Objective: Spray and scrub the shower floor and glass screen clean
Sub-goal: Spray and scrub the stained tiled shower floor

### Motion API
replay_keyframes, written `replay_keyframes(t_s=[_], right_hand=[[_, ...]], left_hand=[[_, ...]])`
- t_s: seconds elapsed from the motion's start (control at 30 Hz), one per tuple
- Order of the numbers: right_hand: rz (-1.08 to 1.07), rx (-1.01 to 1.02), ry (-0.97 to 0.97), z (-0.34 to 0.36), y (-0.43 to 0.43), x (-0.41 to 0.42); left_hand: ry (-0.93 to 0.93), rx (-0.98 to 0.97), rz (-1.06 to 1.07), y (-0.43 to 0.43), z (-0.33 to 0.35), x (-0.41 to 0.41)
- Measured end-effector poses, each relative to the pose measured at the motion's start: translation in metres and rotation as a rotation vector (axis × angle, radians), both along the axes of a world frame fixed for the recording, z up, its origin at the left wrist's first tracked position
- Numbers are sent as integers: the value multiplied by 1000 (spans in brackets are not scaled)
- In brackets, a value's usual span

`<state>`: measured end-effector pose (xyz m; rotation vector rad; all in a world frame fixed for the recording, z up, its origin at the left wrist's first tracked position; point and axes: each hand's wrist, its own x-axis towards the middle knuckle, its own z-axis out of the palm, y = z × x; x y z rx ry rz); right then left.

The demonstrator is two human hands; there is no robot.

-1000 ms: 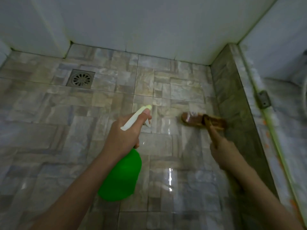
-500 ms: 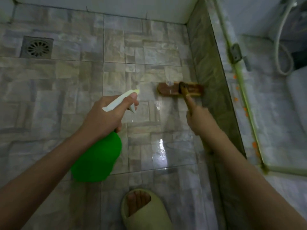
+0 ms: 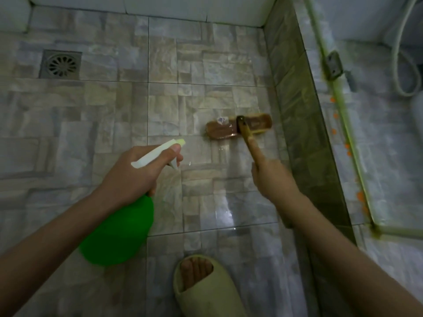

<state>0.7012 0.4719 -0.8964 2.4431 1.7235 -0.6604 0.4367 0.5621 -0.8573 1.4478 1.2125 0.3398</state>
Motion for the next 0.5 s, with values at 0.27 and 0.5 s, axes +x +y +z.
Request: replay_keyframes(t_s=[0.27,0.5], right_hand=[[-2,-438,69,38,-129,-46],[242,-58,-23,-1,20,-69]], left_hand=[[12,-16,117,-11,14,-34],[42,-3,210,-21,10,-62]])
